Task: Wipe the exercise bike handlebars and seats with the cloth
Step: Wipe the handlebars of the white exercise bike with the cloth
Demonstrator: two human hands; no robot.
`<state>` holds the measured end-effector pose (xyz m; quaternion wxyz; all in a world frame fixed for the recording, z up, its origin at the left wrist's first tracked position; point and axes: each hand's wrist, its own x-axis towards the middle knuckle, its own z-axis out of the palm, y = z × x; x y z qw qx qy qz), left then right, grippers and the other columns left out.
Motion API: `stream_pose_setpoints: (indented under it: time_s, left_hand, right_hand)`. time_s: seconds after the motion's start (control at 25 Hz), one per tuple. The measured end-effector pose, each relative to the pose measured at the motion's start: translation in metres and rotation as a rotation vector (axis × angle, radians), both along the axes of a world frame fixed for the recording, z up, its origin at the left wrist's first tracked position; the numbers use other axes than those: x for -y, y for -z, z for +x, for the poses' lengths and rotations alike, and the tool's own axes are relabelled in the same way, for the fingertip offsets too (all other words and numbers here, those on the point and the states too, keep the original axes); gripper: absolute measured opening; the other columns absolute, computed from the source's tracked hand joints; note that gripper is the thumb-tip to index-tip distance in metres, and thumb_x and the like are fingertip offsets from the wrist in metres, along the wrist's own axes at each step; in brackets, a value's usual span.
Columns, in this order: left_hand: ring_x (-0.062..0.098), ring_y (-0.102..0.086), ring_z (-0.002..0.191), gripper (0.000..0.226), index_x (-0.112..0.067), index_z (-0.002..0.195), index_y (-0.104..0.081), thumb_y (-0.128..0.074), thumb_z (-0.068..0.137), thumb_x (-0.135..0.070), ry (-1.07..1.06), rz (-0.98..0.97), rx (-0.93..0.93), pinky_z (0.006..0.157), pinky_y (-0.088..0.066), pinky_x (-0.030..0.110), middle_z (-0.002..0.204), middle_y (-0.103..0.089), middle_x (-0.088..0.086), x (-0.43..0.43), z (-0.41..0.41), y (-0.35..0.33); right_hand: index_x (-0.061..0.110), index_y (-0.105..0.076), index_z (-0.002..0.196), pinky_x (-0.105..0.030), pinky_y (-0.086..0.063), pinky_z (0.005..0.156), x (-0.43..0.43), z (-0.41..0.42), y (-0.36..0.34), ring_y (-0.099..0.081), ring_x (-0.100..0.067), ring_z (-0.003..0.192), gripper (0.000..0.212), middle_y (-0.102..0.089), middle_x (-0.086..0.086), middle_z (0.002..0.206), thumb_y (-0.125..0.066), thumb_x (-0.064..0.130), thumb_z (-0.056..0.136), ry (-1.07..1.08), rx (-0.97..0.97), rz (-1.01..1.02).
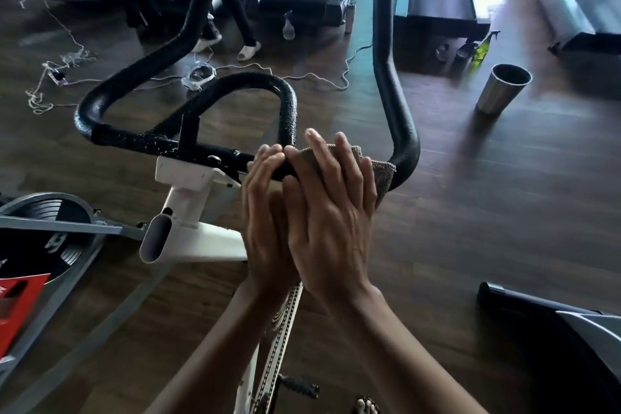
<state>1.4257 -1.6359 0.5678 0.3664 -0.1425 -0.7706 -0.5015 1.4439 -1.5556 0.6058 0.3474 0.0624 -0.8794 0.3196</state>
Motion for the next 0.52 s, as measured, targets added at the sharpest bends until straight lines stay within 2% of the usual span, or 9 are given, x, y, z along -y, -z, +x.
stream_pose_setpoints:
  time_s: [0.08,0.2,0.24,0.36,0.52]
  left_hand:
    - [0.032,-0.040,0.142,0.035,-0.001,0.139,-0.044,-0.043,0.104,-0.007,-0.017,-0.098,0.000,0.117,-0.031,0.056,0.144,-0.050,0.013,0.003,-0.004,0.005]
    - [0.023,-0.030,0.148,0.039,0.001,0.141,-0.044,-0.035,0.105,-0.014,-0.055,-0.218,0.019,0.124,-0.016,0.040,0.148,-0.047,0.010,0.000,-0.008,0.008]
    - [0.026,-0.029,0.148,0.039,0.002,0.139,-0.047,-0.037,0.104,-0.011,-0.083,-0.264,0.022,0.124,-0.015,0.040,0.148,-0.047,0.013,0.000,-0.009,0.007]
    - [0.032,-0.031,0.147,0.039,0.001,0.137,-0.053,-0.039,0.102,-0.009,-0.132,-0.354,0.015,0.124,-0.013,0.051,0.148,-0.048,0.016,-0.011,-0.005,0.005]
    - [0.034,-0.034,0.146,0.039,-0.003,0.140,-0.046,-0.038,0.103,-0.011,-0.096,-0.355,-0.027,0.124,-0.008,0.052,0.147,-0.048,0.015,-0.038,0.000,0.007]
  right_hand:
    - [0.019,-0.067,0.130,-0.041,-0.021,0.123,-0.002,-0.008,0.011,-0.039,-0.023,0.142,0.034,-0.056,-0.003,0.145,-0.048,0.029,0.104,0.030,-0.083,0.068]
    - [0.019,-0.066,0.132,-0.044,-0.028,0.120,-0.031,-0.017,0.030,-0.043,-0.023,0.137,0.032,-0.058,-0.004,0.141,-0.048,0.025,0.106,-0.009,-0.212,0.117]
    - [0.020,-0.063,0.135,-0.047,-0.030,0.119,-0.041,-0.019,0.035,-0.043,-0.023,0.137,0.032,-0.056,-0.003,0.142,-0.049,0.023,0.106,-0.027,-0.247,0.114]
    - [0.016,-0.051,0.139,-0.055,-0.033,0.115,-0.060,-0.022,0.042,-0.042,-0.025,0.139,0.033,-0.047,-0.003,0.145,-0.046,0.021,0.107,-0.102,-0.269,0.015]
    - [0.015,-0.047,0.140,-0.048,-0.028,0.120,-0.087,-0.031,0.044,-0.042,-0.026,0.137,0.035,-0.045,-0.005,0.144,-0.046,0.021,0.105,-0.244,-0.335,0.112]
